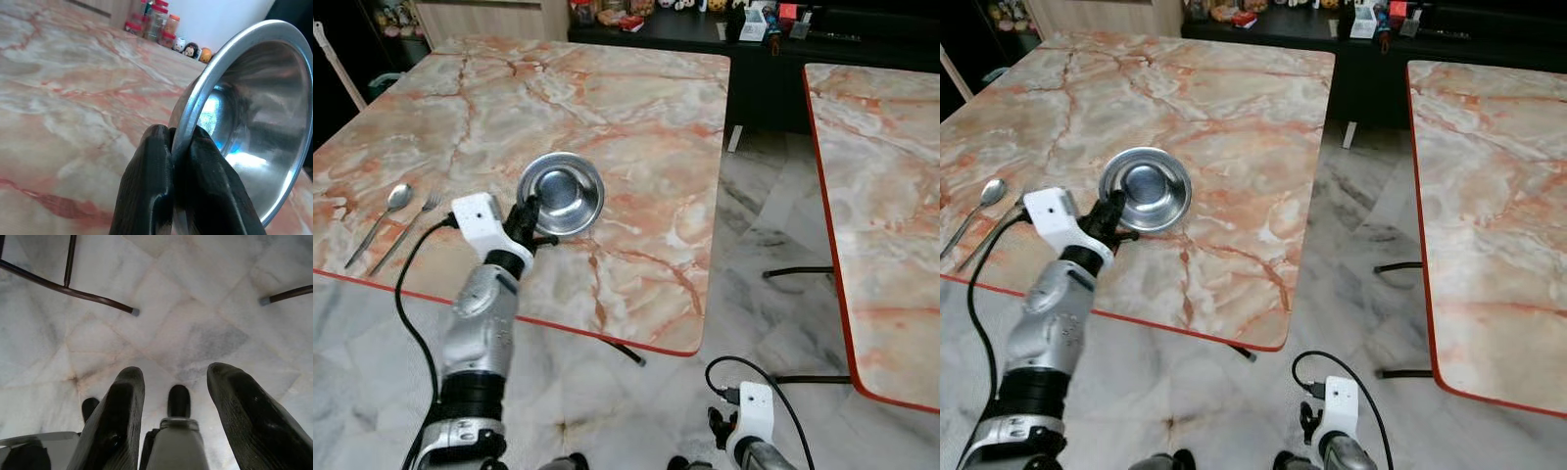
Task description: Setting the table
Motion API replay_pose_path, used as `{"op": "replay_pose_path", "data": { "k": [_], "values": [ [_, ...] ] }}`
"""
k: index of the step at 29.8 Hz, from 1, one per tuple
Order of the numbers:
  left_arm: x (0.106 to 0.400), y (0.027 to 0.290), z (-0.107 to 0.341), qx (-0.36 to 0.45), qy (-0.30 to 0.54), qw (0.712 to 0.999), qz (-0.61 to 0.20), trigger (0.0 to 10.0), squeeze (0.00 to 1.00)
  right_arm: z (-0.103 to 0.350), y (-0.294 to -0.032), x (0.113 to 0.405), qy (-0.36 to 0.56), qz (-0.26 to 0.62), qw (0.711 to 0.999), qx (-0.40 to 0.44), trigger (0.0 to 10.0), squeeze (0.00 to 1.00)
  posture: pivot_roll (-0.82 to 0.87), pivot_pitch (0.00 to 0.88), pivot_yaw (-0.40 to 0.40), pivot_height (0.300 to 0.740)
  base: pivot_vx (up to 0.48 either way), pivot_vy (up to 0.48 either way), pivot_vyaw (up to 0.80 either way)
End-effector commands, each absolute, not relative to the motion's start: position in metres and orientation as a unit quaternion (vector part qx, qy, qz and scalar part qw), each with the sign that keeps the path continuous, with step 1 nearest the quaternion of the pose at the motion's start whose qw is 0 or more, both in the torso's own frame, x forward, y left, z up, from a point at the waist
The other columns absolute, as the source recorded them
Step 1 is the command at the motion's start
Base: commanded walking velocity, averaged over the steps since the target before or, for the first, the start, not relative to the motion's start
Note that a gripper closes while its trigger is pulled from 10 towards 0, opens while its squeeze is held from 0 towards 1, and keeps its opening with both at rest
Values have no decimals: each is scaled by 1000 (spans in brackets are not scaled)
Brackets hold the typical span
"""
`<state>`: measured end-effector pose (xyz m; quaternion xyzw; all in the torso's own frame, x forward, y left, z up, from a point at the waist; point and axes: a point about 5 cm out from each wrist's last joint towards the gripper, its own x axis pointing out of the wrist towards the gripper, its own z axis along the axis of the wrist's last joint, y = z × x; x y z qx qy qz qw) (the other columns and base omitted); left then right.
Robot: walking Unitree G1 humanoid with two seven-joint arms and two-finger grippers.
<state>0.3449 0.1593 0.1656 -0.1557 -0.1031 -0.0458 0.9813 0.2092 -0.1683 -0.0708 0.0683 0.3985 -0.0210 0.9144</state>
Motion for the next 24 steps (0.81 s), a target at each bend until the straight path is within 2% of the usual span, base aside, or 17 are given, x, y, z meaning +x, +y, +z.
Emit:
{"op": "replay_pose_path", "data": {
  "k": [1,5,8,24],
  "values": [
    [347,156,172,-139,-120,982,-41,10000,0,-74,-169,204,409,-21,910,67,10000,0,96,135,-25,740,0,-465,0],
    [350,157,173,-132,-128,982,-29,10000,0,-73,-173,205,410,-29,909,71,10000,0,87,139,-33,740,0,-480,0],
    [352,161,174,-124,-134,983,-23,10000,0,-73,-176,204,412,-29,908,66,10000,0,85,139,-39,740,0,-480,-592],
    [353,167,178,-122,-159,980,-9,10000,0,-70,-178,210,409,-20,910,58,10000,0,99,111,-57,740,0,-480,-43]
  ]
}}
